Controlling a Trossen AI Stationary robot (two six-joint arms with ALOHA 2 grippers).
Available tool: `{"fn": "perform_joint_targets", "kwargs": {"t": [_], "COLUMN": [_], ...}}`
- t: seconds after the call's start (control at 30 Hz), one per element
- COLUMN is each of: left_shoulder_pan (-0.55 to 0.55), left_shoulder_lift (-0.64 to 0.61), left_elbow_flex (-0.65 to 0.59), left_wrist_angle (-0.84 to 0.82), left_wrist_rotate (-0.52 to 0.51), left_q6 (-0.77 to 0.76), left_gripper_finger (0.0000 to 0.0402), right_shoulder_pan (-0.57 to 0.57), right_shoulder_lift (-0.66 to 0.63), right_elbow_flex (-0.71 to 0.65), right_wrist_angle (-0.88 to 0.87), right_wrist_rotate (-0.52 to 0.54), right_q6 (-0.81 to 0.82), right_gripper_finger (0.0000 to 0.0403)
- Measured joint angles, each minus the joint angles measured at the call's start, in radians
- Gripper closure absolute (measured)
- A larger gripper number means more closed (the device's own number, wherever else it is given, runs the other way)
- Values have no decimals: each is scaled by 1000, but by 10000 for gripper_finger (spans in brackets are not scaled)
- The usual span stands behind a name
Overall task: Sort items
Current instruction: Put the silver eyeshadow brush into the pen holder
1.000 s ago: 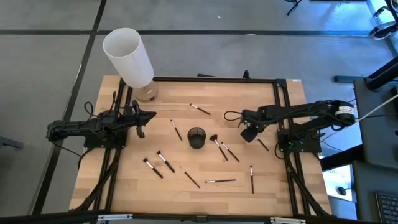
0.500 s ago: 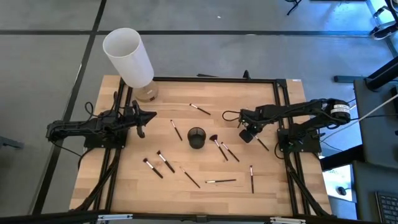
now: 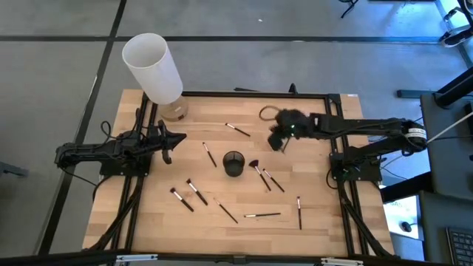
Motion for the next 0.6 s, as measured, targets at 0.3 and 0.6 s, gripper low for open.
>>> {"fn": "perform_joint_targets", "kwargs": {"t": [0.3, 0.6], "left_shoulder_pan": [0, 0], "left_shoulder_lift": [32, 89], "left_elbow_flex": [0, 0], "left_wrist_angle": [1, 4], "left_wrist_rotate": [-22, -47], "left_q6": [-35, -27], "left_gripper_finger": [394, 393], "right_shoulder_pan": [55, 150], "right_shoulder_lift": [110, 376], "right_elbow_flex": [-68, -69], "right_wrist_angle": [867, 1139], "right_wrist_rotate": [-25, -103], "right_q6": [-199, -207], "right_gripper_finger": [401, 402]}}
